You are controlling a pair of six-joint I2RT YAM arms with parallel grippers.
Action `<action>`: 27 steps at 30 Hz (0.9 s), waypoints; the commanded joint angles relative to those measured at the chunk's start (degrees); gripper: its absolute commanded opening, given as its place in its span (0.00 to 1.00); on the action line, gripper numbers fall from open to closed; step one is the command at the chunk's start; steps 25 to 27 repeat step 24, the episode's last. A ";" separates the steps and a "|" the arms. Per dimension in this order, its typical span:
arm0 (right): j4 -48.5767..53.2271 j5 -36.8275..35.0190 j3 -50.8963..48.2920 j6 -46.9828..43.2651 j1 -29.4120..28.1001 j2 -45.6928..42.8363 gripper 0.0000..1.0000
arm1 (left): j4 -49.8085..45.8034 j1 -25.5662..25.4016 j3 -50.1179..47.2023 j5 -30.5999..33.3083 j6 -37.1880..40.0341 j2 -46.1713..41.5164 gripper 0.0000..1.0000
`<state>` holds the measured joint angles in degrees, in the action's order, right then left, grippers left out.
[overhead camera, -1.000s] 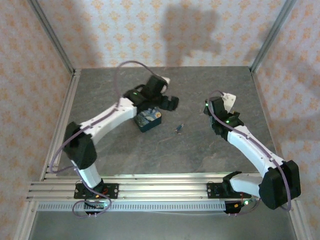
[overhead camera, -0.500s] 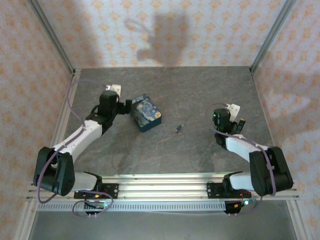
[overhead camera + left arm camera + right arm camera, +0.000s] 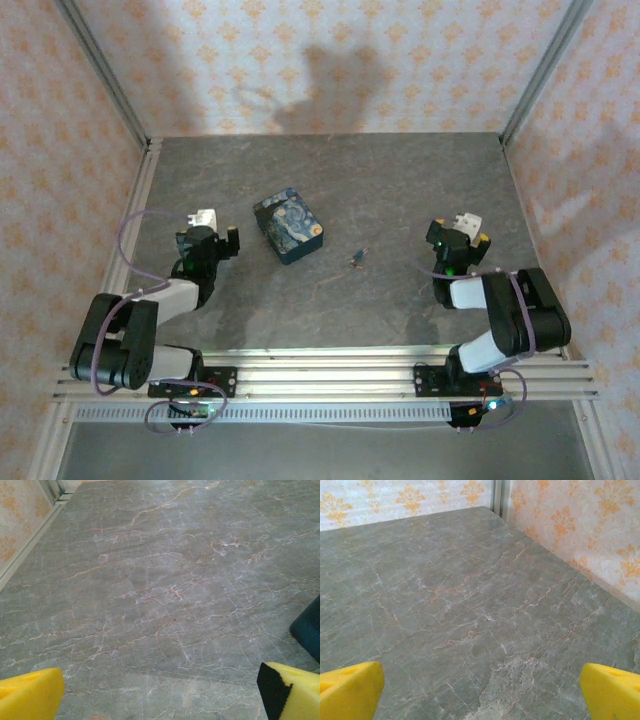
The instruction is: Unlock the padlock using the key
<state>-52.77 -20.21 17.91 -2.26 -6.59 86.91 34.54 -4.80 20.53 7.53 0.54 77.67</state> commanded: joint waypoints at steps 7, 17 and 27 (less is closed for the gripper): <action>5.71 4.73 4.75 2.39 2.81 0.16 0.99 | 7.50 2.44 4.15 -3.22 0.39 8.14 1.00; 5.61 5.20 5.04 1.78 2.73 0.67 0.99 | 7.72 2.41 4.07 -3.14 0.40 8.20 1.00; 5.40 5.47 4.80 1.75 2.72 0.40 0.99 | 7.67 2.34 4.07 -3.05 0.49 8.20 1.00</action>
